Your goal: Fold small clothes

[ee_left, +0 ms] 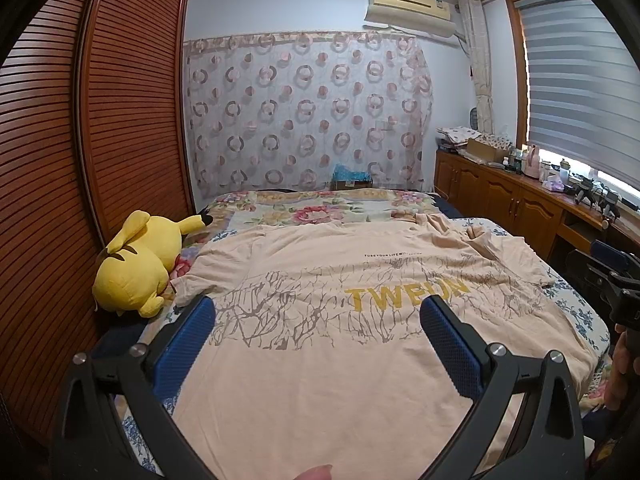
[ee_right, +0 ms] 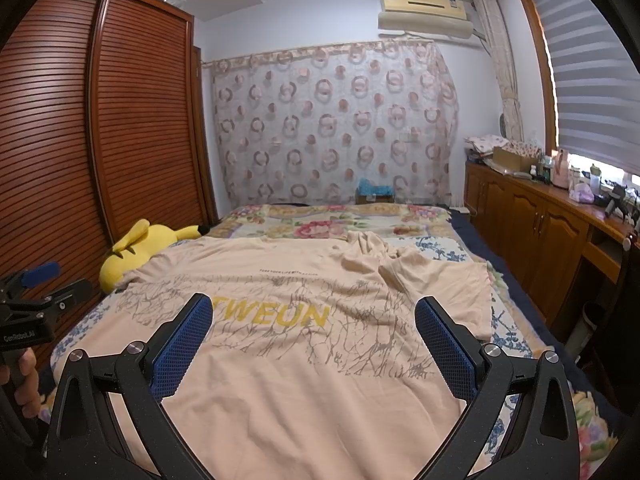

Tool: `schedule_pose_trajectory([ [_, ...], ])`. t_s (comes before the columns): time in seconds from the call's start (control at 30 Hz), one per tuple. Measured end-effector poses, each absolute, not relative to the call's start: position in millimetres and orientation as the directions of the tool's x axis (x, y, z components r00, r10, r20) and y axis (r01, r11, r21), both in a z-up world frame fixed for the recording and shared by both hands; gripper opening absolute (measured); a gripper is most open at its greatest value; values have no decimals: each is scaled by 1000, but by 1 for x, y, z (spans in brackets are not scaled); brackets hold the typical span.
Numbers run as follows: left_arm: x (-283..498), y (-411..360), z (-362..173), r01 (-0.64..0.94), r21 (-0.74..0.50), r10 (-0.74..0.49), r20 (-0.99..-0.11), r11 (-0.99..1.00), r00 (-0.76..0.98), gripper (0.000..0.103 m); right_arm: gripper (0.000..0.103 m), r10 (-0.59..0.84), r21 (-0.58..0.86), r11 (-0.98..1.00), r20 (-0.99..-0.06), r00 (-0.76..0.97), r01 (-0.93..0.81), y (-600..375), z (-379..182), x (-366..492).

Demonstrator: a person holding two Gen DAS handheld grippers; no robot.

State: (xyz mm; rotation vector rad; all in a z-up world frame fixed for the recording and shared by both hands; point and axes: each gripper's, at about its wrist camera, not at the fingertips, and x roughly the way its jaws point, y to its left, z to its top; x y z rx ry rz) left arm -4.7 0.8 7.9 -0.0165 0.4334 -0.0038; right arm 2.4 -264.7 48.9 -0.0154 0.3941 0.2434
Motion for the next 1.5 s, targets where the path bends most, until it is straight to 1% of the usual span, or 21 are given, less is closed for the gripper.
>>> schedule_pose_trajectory([
  [1.5,-4,-2,12,-1,-9,-3,-413,1000,911,103,103,233,34,971,-382,894,-238,-264,50,2],
])
